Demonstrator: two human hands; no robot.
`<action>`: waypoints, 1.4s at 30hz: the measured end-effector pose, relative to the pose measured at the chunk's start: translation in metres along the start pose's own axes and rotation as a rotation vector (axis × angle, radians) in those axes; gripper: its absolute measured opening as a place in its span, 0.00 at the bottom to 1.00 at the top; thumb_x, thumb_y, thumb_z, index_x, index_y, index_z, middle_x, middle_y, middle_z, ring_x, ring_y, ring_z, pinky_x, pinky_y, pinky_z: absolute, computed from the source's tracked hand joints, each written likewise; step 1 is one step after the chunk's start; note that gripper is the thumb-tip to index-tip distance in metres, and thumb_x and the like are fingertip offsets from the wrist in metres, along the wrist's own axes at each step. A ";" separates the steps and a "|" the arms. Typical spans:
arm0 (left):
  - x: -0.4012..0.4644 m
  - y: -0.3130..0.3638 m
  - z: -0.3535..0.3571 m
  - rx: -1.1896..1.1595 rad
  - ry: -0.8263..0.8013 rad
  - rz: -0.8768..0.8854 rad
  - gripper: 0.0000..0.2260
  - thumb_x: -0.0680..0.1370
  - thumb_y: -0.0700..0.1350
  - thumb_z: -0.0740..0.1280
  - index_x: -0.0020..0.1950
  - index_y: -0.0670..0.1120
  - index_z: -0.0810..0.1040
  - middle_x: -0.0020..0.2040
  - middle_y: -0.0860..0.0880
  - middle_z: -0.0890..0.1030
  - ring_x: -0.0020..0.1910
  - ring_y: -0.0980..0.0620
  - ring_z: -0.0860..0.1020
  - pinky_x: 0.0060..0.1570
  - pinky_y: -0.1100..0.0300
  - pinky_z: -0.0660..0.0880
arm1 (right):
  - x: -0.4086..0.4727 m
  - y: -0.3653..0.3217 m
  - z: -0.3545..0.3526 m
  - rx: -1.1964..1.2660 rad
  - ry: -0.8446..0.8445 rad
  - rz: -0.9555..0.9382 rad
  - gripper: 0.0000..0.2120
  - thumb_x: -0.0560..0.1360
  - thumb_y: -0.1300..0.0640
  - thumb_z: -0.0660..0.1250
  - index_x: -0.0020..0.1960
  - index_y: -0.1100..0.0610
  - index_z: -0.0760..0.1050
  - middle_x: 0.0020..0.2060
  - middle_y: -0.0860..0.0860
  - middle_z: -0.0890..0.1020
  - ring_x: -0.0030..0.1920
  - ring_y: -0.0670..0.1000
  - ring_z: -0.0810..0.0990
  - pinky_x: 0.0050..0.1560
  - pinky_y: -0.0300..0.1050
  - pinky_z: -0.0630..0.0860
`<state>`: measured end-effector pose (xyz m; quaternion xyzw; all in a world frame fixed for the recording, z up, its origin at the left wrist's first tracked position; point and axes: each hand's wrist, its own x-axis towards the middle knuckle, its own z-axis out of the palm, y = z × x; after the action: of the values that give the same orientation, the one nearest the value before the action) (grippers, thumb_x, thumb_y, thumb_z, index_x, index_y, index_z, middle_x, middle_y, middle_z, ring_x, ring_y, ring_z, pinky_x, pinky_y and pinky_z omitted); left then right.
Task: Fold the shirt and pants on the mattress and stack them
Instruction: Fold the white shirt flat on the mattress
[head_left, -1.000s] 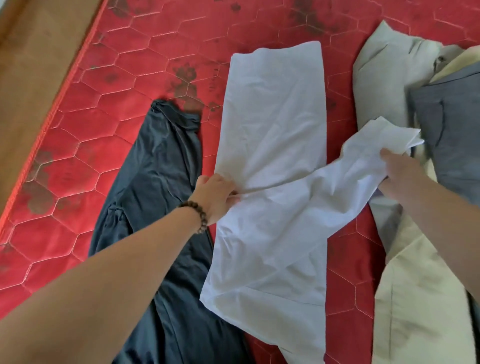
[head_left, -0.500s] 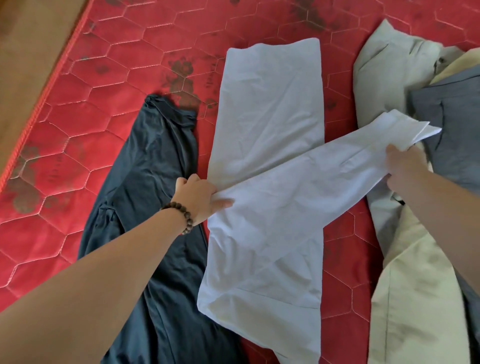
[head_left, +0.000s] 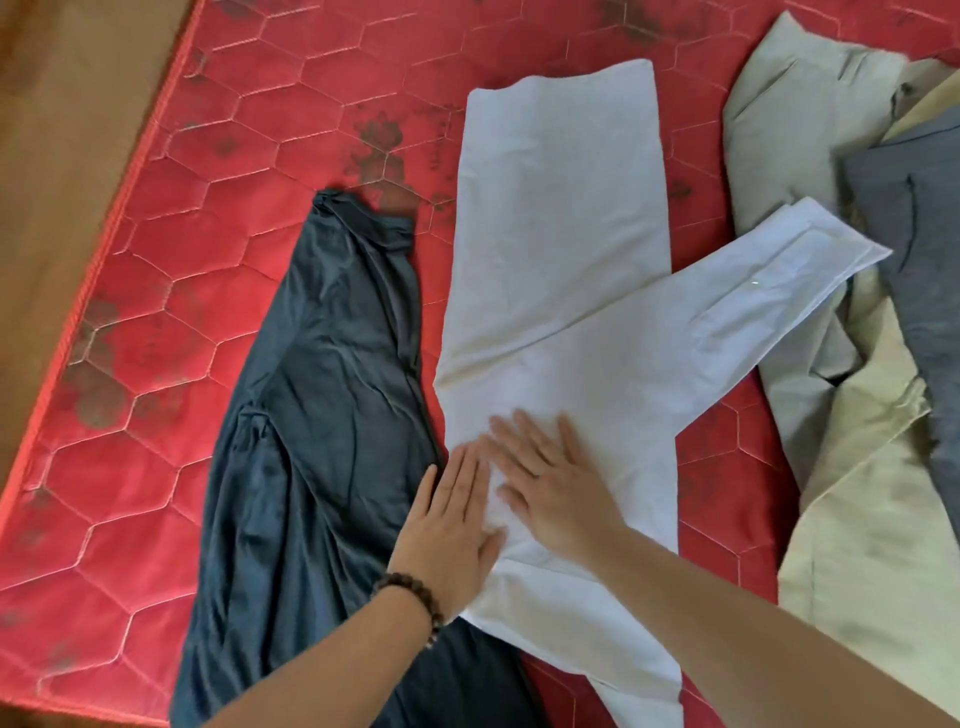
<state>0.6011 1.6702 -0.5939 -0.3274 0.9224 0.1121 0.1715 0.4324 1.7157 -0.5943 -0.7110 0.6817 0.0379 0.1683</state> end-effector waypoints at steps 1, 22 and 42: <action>-0.003 -0.001 0.003 -0.010 -0.001 -0.032 0.32 0.80 0.59 0.45 0.77 0.39 0.50 0.78 0.40 0.50 0.77 0.43 0.49 0.74 0.44 0.49 | 0.005 0.005 0.005 -0.035 -0.020 0.061 0.27 0.81 0.44 0.38 0.77 0.47 0.38 0.77 0.47 0.40 0.76 0.55 0.36 0.74 0.65 0.40; 0.027 0.012 -0.029 -0.056 0.211 0.054 0.17 0.66 0.39 0.68 0.55 0.41 0.81 0.54 0.43 0.78 0.54 0.43 0.77 0.58 0.50 0.75 | 0.027 0.049 -0.013 -0.121 0.142 -0.049 0.24 0.81 0.51 0.50 0.76 0.55 0.60 0.76 0.51 0.60 0.76 0.53 0.58 0.72 0.62 0.60; 0.192 0.116 -0.034 0.008 0.155 0.136 0.29 0.79 0.61 0.44 0.78 0.54 0.40 0.79 0.45 0.38 0.76 0.40 0.36 0.69 0.30 0.41 | 0.005 0.330 -0.116 0.304 0.114 1.091 0.44 0.69 0.44 0.73 0.76 0.55 0.53 0.63 0.59 0.72 0.65 0.61 0.69 0.64 0.57 0.66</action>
<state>0.3795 1.6391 -0.6268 -0.2708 0.9535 0.0942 0.0930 0.0885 1.6727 -0.5481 -0.2245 0.9561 -0.0179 0.1877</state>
